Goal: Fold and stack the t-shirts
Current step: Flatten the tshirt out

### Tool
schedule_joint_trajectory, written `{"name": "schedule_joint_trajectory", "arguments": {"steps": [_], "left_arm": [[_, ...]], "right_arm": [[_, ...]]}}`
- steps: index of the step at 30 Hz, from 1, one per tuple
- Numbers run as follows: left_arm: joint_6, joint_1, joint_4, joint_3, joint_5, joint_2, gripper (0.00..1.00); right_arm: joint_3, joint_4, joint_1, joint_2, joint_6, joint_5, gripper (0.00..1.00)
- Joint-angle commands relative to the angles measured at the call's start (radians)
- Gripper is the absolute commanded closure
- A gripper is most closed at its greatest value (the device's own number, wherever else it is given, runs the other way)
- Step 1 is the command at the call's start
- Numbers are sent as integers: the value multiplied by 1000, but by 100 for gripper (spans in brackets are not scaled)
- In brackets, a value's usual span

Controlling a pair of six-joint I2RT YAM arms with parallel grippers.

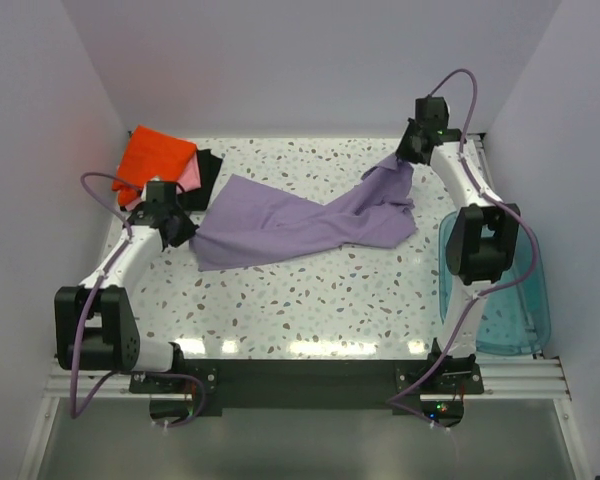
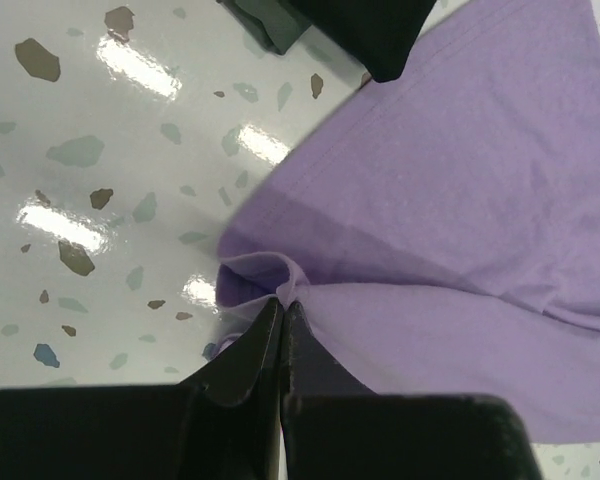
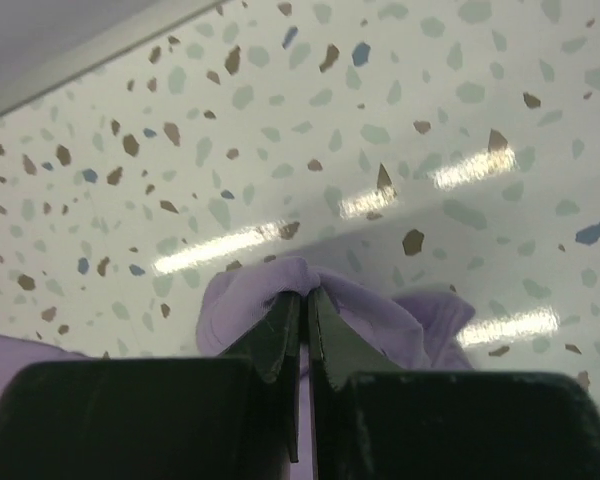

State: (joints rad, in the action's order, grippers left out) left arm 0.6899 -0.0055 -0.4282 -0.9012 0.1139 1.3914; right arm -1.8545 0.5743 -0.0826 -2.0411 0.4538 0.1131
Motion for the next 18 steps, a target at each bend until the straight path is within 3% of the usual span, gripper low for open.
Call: {"name": "schedule_joint_trajectory", "arguments": {"steps": [1,5,9,11,12,13,15,17,18], "left_arm": [[-42,38,25,-2,-16,-54,100],[-56,41,22,22,-23,-84,100],[-55,42,38,56,-29,-75,100],[-50,41,48,67,-42,-71,100],[-46,42,58,71,-46,-63,100],[-46,42,62,71,-49,-58,100],[-43,42,66,65,-65,-40,100],[-43,42,68,56,-78,-31,100],[-43,42,69,53,-82,-29,100]], "right_arm": [[-72,-166,3,62,25,25,100],[-55,-281,3,117,-9,46,100],[-158,-275,3,46,-50,49,100],[-228,-248,3,-2,-56,45,95],[-279,-208,3,-74,-63,31,90],[-389,-107,3,-109,-67,22,65],[-478,5,3,-163,-60,33,36],[-431,65,1,-134,-47,69,19],[-382,67,3,-105,-31,82,18]]}}
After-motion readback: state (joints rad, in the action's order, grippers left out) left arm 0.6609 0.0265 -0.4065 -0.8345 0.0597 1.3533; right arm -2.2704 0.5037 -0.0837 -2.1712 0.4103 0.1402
